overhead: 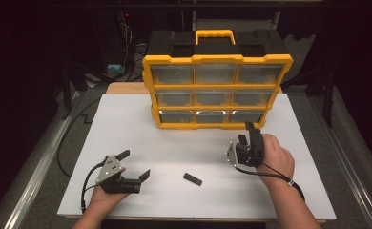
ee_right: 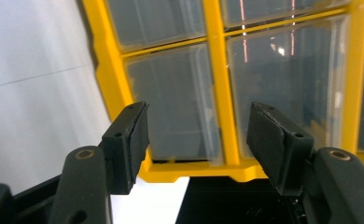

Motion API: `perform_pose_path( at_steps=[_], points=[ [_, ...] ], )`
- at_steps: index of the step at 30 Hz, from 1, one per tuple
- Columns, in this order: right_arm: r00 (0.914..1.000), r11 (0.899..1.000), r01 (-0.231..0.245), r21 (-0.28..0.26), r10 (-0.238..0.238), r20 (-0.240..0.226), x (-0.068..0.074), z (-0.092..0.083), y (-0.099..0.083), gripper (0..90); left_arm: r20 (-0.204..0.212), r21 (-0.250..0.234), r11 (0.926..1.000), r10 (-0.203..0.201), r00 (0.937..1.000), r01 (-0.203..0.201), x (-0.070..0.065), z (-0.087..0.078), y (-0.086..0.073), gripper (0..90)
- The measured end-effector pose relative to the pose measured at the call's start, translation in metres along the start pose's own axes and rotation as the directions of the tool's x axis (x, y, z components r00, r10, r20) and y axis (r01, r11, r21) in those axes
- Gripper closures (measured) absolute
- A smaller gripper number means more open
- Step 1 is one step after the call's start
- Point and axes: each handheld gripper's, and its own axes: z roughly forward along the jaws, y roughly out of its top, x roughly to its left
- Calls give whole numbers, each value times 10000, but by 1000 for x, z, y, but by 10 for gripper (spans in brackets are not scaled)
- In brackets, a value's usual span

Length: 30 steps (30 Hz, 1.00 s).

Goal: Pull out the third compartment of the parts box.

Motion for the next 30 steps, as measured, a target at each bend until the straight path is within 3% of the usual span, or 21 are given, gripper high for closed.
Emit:
perform_pose_path(
  at_steps=[7, 9, 17, 30],
  points=[
    [9996, 9998, -182, -43, 183, 208, -10, -1, 2, 403, 62, 0, 10000, 18, 10000, -18, 0, 0, 0, 2],
    [9993, 9999, 24, -103, -20, 372, -18, -2, 4, 406, 83, 2, 10000, 19, 10000, -19, 0, 0, 0, 2],
    [9974, 9995, 109, -281, -89, 712, -36, -4, 8, 412, 96, -20, 10000, 23, 10000, -23, -1, 0, 0, 2],
    [9929, 9991, 40, -417, 9, 1187, -66, -5, 13, 440, 99, -12, 10000, 42, 9999, -41, -1, -1, 0, 2]
  ],
)
